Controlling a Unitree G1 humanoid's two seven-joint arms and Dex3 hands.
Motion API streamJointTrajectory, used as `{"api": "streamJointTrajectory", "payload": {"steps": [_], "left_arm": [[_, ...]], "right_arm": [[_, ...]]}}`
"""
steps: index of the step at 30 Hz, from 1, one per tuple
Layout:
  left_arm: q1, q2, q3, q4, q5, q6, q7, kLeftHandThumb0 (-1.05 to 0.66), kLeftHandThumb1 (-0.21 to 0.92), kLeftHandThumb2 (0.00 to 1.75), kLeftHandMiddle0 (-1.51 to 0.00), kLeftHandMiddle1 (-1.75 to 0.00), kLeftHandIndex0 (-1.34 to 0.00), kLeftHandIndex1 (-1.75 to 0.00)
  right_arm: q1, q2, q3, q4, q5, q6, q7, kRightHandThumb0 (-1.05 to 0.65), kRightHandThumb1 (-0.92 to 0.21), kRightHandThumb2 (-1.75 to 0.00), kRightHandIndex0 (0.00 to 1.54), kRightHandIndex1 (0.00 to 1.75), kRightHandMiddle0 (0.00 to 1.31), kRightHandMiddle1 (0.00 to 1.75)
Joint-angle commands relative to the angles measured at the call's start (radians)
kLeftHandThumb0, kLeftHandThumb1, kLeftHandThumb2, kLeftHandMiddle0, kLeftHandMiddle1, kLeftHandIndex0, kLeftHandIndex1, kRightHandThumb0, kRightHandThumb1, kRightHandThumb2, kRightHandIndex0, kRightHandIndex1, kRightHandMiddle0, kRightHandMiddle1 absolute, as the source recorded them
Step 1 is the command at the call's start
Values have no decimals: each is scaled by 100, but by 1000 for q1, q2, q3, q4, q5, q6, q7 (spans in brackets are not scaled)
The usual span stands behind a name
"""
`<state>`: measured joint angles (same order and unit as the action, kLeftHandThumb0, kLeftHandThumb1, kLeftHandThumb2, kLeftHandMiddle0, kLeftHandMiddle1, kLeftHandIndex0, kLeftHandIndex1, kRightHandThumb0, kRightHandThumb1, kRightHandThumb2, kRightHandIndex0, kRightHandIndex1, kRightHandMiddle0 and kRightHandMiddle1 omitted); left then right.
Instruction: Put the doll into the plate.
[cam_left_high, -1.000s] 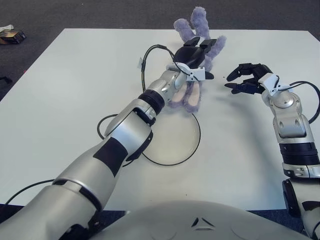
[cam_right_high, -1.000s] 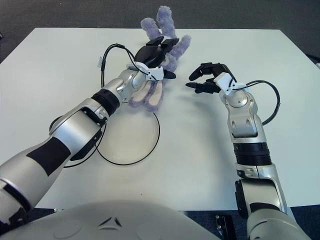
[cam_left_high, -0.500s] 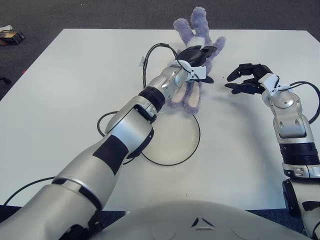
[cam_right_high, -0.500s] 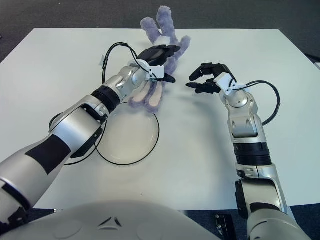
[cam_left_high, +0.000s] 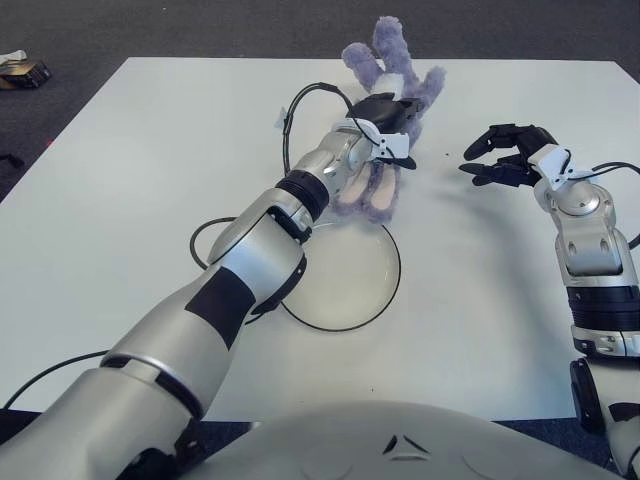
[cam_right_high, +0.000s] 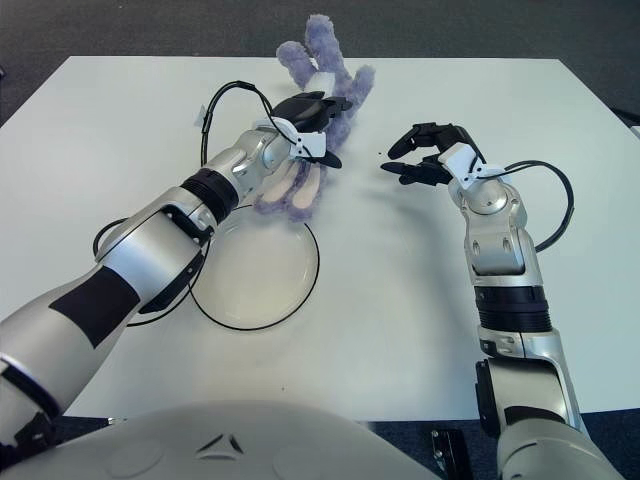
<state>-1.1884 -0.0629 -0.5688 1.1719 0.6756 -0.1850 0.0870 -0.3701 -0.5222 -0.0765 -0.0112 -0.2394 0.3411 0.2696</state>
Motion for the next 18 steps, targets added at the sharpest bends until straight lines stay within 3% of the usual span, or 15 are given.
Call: {"api": "streamJointTrajectory", "payload": {"steps": [1, 5, 14, 15, 16, 18], "left_arm": [[-5, 25, -22, 8, 27, -16, 15, -49, 87, 0, -17, -82, -21, -100], [-6, 50, -49, 13, 60, -45, 56, -40, 86, 0, -17, -98, -22, -119], [-9, 54, -54, 22, 66, -57, 70, -35, 86, 0, -19, -104, -24, -125], [-13, 93, -57, 35, 72, -121, 91, -35, 86, 0, -19, -104, -24, -125], [-17, 122, -60, 44, 76, -169, 107, -23, 88, 7, -29, -119, -35, -123], [-28, 164, -78, 59, 99, -247, 144, -12, 90, 13, -37, -132, -46, -121]], "right_arm": [[8, -13, -15, 17, 12, -18, -6, 0, -81, 0, 125, 38, 82, 103], [7, -14, -24, 24, 17, -32, -5, 0, -81, 0, 125, 38, 82, 103], [6, -14, -26, 28, 17, -40, -5, 0, -81, 0, 125, 38, 81, 104], [8, -15, -28, 25, 19, -42, -4, 0, -81, 0, 125, 38, 81, 104], [8, -15, -29, 22, 20, -43, -4, 0, -81, 0, 125, 38, 81, 104], [11, -17, -31, 16, 22, -44, -4, 0, -81, 0, 125, 38, 81, 104]]}}
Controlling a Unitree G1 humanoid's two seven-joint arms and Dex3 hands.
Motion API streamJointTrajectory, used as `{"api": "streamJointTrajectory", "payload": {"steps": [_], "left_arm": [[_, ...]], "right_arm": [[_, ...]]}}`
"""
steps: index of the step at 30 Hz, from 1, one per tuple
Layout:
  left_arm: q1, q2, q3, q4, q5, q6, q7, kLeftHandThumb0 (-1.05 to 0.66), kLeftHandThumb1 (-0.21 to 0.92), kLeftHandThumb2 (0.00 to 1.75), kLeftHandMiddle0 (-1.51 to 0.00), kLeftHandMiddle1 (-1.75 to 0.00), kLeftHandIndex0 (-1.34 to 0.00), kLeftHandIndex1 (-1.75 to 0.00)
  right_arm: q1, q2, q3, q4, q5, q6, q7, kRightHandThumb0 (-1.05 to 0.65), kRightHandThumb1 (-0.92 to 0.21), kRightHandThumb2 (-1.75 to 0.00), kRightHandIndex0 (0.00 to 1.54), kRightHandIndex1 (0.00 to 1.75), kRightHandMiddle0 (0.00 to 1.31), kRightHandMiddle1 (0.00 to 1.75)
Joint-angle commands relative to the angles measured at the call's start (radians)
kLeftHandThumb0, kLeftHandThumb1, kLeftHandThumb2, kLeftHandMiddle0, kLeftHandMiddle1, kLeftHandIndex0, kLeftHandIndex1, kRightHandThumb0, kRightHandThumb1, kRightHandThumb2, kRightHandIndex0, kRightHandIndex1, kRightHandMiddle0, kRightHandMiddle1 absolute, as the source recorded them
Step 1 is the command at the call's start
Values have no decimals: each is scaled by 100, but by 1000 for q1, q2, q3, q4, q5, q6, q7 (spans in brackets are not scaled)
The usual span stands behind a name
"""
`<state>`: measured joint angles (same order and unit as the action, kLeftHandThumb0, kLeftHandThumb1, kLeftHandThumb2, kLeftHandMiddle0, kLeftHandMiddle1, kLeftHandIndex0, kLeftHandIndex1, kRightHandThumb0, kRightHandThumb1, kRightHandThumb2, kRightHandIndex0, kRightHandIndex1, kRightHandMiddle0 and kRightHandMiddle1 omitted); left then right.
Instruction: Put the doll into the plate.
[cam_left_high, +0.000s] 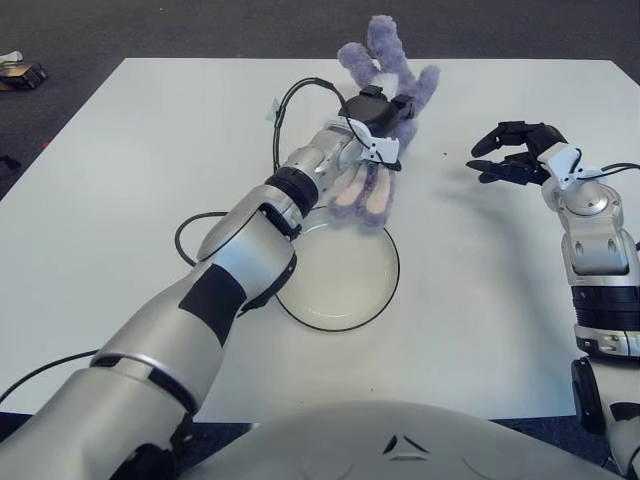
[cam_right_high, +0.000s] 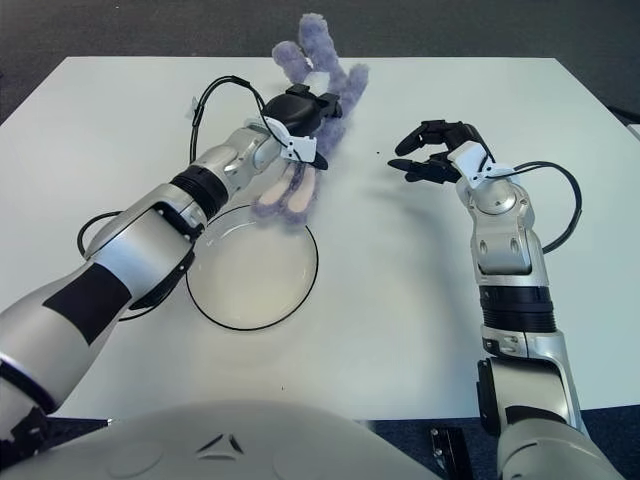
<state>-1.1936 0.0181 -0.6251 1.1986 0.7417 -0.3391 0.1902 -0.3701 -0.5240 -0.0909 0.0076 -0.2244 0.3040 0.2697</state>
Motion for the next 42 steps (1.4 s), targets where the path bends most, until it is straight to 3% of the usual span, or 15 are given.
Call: {"api": "streamJointTrajectory", "payload": {"steps": [1, 9, 11, 13, 16, 23, 26, 28, 32, 38, 40, 42], "left_arm": [[-26, 87, -26, 38, 39, -105, 50, -8, 91, 15, -40, -137, -50, -120], [-40, 96, -43, 66, 62, -151, 88, -1, 92, 19, -45, -145, -58, -119], [-75, 208, -175, 56, 227, -252, 336, 0, 90, 23, -45, -142, -58, -124], [-97, 267, -247, 53, 319, -302, 491, 0, 84, 36, -44, -137, -56, -135], [-109, 280, -274, 61, 354, -316, 567, 0, 76, 51, -44, -137, -55, -144], [-122, 275, -303, 95, 388, -328, 644, 0, 72, 59, -44, -138, -54, -148], [-199, 374, -406, 73, 506, -465, 824, 0, 66, 68, -47, -138, -52, -153], [-218, 389, -441, 76, 547, -490, 895, 0, 62, 76, -49, -138, -50, -157], [-231, 388, -502, 90, 621, -468, 1035, 0, 59, 81, -52, -136, -49, -162], [-241, 379, -531, 114, 643, -465, 1093, 0, 58, 82, -53, -135, -48, -163], [-222, 405, -589, 79, 728, -333, 1326, 0, 56, 88, -52, -139, -46, -167], [-210, 423, -607, 52, 765, -269, 1424, 0, 53, 93, -52, -142, -43, -171]], "right_arm": [[11, -16, -16, -3, 8, -7, -4, 0, -81, 0, 125, 38, 81, 104], [13, -18, -15, -6, 10, -8, -6, 0, -81, 0, 125, 38, 81, 104], [19, -18, -13, -15, 6, -11, -9, 0, -81, 0, 125, 38, 81, 103], [22, -17, -12, -19, 4, -12, -10, 0, -81, 0, 125, 38, 81, 103], [23, -15, -11, -22, 4, -11, -11, 0, -81, 0, 125, 38, 81, 103], [24, -16, -11, -23, 4, -10, -12, 0, -81, 0, 125, 39, 81, 103], [17, -5, -10, -18, 16, -16, -13, 0, -81, 0, 125, 39, 81, 103], [15, -3, -10, -17, 20, -16, -12, 0, -81, 0, 125, 39, 81, 103], [11, -1, -8, -16, 21, -14, -13, 0, -81, 0, 125, 39, 81, 102], [11, -1, -8, -16, 21, -14, -13, 0, -81, 0, 125, 39, 81, 102], [4, 1, -7, -15, 22, -9, -12, 0, -81, 0, 124, 41, 80, 103], [0, 2, -7, -15, 23, -7, -11, 0, -81, 0, 123, 42, 80, 103]]}}
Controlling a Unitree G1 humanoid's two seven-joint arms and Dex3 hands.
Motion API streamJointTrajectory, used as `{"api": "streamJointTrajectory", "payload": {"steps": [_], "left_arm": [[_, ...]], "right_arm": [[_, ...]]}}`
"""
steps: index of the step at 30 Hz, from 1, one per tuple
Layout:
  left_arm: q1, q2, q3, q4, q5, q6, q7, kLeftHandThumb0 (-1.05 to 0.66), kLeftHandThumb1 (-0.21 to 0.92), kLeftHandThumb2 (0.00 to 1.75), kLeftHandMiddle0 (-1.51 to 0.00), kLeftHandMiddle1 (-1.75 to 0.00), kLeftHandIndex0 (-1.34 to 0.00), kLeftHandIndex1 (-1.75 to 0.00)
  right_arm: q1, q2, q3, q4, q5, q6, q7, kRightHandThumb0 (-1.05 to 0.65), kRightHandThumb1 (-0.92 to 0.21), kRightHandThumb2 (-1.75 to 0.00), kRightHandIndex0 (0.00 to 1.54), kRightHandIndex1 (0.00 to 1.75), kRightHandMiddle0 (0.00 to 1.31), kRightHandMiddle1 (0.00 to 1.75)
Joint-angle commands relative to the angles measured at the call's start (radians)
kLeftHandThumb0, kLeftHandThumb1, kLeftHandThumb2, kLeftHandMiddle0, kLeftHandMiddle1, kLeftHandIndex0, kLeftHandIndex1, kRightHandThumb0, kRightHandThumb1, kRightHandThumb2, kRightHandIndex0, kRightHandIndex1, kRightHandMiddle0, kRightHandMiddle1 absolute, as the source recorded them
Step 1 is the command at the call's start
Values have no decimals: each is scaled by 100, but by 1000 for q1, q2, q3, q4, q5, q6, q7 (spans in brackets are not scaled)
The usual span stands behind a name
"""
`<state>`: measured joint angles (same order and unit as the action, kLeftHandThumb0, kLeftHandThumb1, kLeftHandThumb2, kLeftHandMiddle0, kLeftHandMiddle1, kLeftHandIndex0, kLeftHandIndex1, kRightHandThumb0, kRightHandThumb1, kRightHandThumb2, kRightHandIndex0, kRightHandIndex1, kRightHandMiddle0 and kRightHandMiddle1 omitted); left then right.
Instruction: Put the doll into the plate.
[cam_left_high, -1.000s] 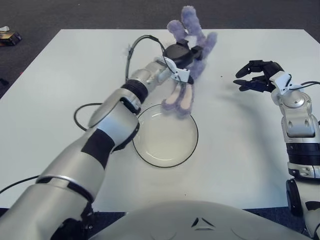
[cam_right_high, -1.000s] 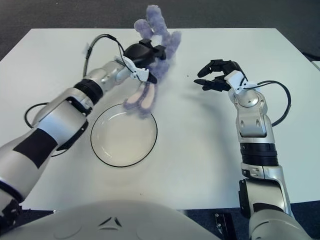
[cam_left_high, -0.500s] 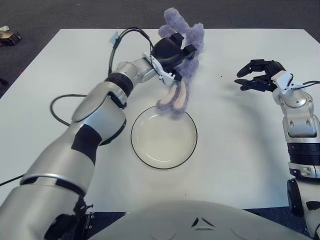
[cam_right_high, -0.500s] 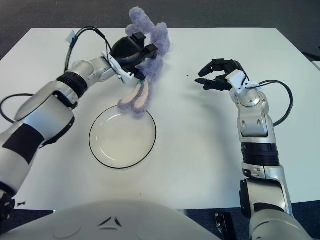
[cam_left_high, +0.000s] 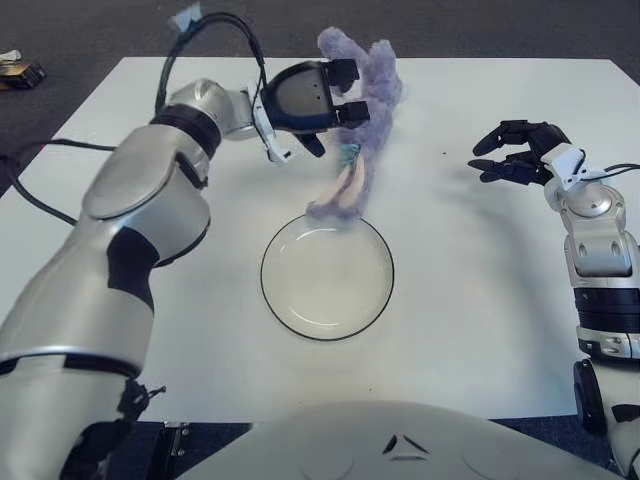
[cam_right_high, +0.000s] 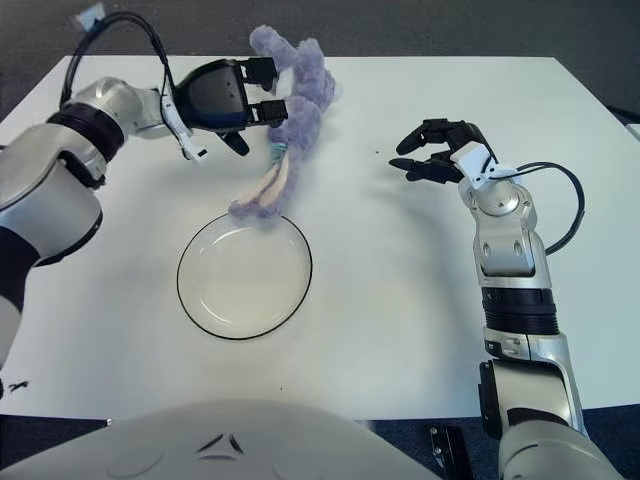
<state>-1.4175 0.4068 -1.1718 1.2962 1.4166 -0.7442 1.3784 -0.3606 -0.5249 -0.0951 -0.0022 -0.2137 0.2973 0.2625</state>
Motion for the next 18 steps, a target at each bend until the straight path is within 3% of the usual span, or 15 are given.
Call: {"api": "streamJointTrajectory", "payload": {"steps": [1, 18], "left_arm": [[17, 44, -59, -54, 94, 141, 236, 0, 53, 95, -51, -144, -43, -172], [64, 105, -52, -99, 122, 232, 236, 0, 52, 99, -50, -149, -39, -175]], "right_arm": [[-9, 2, -3, -5, 13, 0, -3, 0, -81, 0, 123, 43, 80, 103], [-13, -2, -4, -2, 18, -3, 1, 0, -81, 0, 122, 45, 79, 104]]}}
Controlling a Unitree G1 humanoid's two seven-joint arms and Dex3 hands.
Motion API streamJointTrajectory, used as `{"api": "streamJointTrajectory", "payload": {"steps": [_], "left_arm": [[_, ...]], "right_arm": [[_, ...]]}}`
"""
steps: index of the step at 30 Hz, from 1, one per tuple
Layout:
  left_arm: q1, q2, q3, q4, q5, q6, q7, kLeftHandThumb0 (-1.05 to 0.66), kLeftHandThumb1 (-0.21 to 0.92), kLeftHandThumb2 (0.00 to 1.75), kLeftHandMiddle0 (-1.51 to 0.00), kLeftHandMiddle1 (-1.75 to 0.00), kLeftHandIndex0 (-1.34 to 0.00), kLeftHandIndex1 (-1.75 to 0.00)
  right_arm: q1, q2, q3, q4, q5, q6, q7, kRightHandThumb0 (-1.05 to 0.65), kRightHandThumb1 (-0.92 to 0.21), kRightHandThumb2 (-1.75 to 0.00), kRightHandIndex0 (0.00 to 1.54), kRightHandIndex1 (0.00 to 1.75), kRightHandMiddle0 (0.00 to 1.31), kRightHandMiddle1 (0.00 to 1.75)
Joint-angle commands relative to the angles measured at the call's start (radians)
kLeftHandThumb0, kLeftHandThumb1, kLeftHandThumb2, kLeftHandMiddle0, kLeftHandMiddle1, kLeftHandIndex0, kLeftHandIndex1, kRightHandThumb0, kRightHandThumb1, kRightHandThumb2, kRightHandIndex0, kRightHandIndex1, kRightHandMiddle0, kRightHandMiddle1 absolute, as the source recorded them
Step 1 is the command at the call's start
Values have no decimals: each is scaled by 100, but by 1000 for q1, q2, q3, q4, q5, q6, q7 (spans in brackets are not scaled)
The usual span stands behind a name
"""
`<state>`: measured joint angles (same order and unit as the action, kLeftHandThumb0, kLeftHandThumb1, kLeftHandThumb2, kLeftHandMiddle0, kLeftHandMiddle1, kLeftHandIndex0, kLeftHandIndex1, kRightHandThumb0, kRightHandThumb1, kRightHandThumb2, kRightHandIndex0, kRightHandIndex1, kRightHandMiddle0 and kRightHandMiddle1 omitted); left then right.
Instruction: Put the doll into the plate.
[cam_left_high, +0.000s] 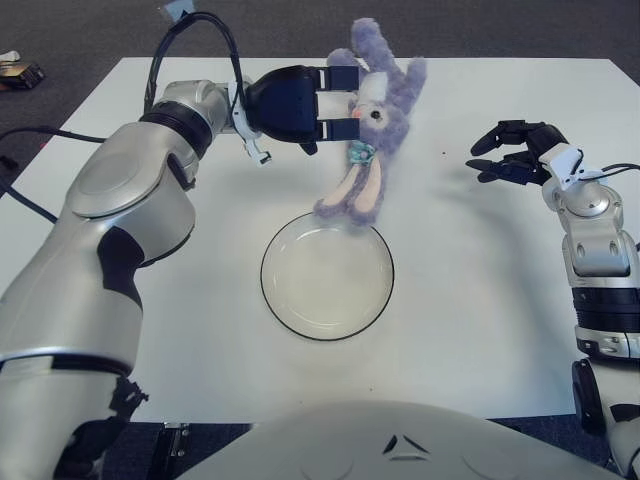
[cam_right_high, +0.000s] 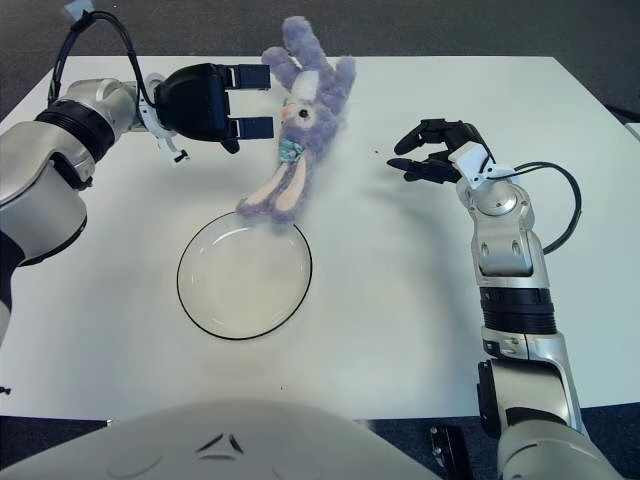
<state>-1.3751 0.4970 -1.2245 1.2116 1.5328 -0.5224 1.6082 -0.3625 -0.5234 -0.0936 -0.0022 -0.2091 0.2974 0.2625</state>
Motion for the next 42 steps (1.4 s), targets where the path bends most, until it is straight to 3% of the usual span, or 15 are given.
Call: {"api": "streamJointTrajectory", "payload": {"steps": [1, 13, 15, 17, 19, 21, 24, 28, 30, 34, 37, 39, 42], "left_arm": [[24, 16, 3, -16, 5, 10, 6, 0, 52, 99, -50, -149, -38, -175], [39, 11, 27, -9, -16, -8, 6, 0, 52, 99, -48, -153, -37, -175], [46, -3, 51, 19, -52, -36, 6, 0, 52, 100, -48, -154, -37, -175], [56, -9, 94, 47, -122, -124, -54, 0, 55, 95, -47, -155, -37, -170], [68, 8, 144, 35, -199, -220, -172, 0, 63, 81, -45, -154, -37, -162], [75, 19, 164, 19, -232, -253, -227, 0, 68, 71, -45, -152, -37, -157], [131, -5, 340, 54, -497, -402, -625, -1, 83, 48, -45, -150, -31, -150], [181, -40, 471, 80, -699, -442, -915, -1, 90, 39, -42, -152, -26, -150], [196, -50, 508, 75, -764, -436, -1012, -1, 91, 39, -40, -153, -24, -151], [214, -65, 565, 28, -885, -369, -1225, -27, 92, 42, -30, -138, -27, -161], [228, -66, 593, -39, -957, -283, -1371, -54, 92, 39, -24, -131, -20, -132], [239, -62, 603, -75, -983, -252, -1420, -60, 92, 39, -22, -129, -19, -126], [266, -67, 637, -150, -1066, -143, -1572, -66, 92, 41, -20, -127, -14, -116]], "right_arm": [[-11, -4, -6, -1, 14, -4, 2, 0, -81, 0, 122, 45, 79, 104], [-21, -4, -2, 4, 15, -3, 2, 0, -82, 0, 122, 46, 78, 104], [-22, -4, 0, 0, 13, 0, 3, 0, -82, 0, 122, 46, 78, 104], [-22, -3, 2, -5, 11, 3, 2, 0, -82, 0, 122, 46, 78, 104], [-22, -3, 3, -9, 9, 6, 1, 0, -82, 0, 122, 46, 78, 104], [-22, -3, 3, -11, 9, 7, 0, 0, -82, 0, 122, 46, 78, 104], [-22, -3, 5, -15, 5, 11, -1, 0, -82, 0, 122, 46, 78, 104], [-21, -4, 8, -18, 1, 16, -1, 0, -82, 0, 122, 46, 78, 104], [-21, -3, 8, -20, 0, 19, -1, 0, -82, 0, 121, 46, 78, 104], [-17, -2, 8, -23, -1, 22, -2, 0, -82, 0, 121, 47, 78, 104], [-14, 0, 8, -28, -3, 24, -2, 0, -82, 0, 121, 47, 78, 104], [-14, 0, 7, -29, -3, 24, -2, 0, -82, 0, 121, 47, 78, 104], [-11, 2, 7, -28, -3, 22, -2, 0, -82, 0, 121, 47, 78, 104]]}}
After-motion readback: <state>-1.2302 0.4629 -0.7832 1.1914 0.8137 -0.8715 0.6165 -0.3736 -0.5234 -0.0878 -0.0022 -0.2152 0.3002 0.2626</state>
